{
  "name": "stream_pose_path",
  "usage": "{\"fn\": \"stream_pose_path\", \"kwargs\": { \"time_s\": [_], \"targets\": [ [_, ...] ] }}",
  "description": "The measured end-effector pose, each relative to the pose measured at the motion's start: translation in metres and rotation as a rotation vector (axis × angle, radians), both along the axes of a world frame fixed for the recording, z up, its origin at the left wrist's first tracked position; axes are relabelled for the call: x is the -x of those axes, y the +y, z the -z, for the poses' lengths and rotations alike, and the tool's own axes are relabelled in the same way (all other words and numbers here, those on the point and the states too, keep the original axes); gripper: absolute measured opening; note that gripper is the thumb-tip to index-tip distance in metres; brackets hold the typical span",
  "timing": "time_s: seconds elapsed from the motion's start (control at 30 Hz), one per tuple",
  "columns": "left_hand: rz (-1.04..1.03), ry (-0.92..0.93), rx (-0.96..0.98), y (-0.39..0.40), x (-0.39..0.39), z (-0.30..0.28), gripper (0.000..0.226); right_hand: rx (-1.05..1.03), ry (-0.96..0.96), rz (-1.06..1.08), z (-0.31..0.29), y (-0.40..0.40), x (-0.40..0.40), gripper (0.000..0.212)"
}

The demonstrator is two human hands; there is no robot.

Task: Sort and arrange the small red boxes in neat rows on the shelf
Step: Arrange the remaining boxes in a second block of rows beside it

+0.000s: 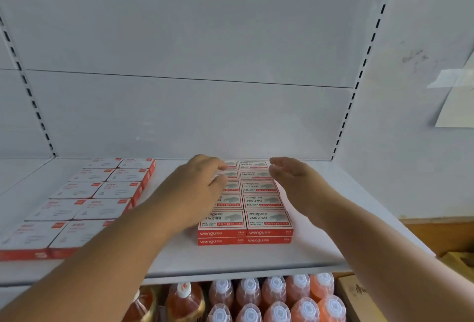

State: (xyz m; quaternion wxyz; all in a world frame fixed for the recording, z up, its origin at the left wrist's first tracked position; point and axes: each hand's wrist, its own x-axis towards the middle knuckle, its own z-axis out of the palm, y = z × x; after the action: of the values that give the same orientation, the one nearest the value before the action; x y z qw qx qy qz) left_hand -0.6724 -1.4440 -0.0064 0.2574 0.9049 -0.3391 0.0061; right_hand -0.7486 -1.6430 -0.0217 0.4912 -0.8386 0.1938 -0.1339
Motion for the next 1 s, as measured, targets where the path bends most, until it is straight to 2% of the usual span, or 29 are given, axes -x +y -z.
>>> {"fn": "stream_pose_path", "kwargs": {
  "time_s": [0.13,0.2,0.27,0.33,0.4,0.53,0.73,0.9,1.0],
  "targets": [
    [-0.051,0.302,0.143,0.003,0.006,0.010,0.046,-0.258,-0.028,-0.092,0.009,0.005,0.007,0.034],
    [-0.082,0.520,0.340,0.001,0.009,0.013,0.046,-0.434,-0.065,-0.083,0.012,0.006,0.008,0.038],
    [-0.111,0.679,0.517,-0.004,0.012,0.013,0.045,-0.522,-0.078,-0.040,0.009,0.006,0.007,0.048],
    [-0.158,0.750,0.656,-0.011,0.010,0.008,0.049,-0.456,-0.121,0.001,0.002,0.002,-0.003,0.070],
    [-0.204,0.876,0.801,-0.019,0.005,-0.001,0.056,-0.419,-0.159,-0.003,-0.005,0.000,-0.015,0.079],
    [-0.139,0.841,0.856,-0.017,-0.004,-0.007,0.064,-0.455,-0.099,-0.003,-0.006,0.002,-0.036,0.083],
    [-0.158,0.822,0.817,-0.025,-0.021,0.003,0.062,-0.374,-0.087,0.019,0.002,0.002,-0.046,0.080],
    [-0.155,0.963,0.830,-0.031,-0.038,0.017,0.066,-0.318,-0.070,0.026,0.007,0.001,-0.047,0.074],
    [-0.142,1.068,0.860,-0.032,-0.039,0.017,0.053,-0.308,0.006,-0.001,0.004,0.001,-0.049,0.072]
  ]
}}
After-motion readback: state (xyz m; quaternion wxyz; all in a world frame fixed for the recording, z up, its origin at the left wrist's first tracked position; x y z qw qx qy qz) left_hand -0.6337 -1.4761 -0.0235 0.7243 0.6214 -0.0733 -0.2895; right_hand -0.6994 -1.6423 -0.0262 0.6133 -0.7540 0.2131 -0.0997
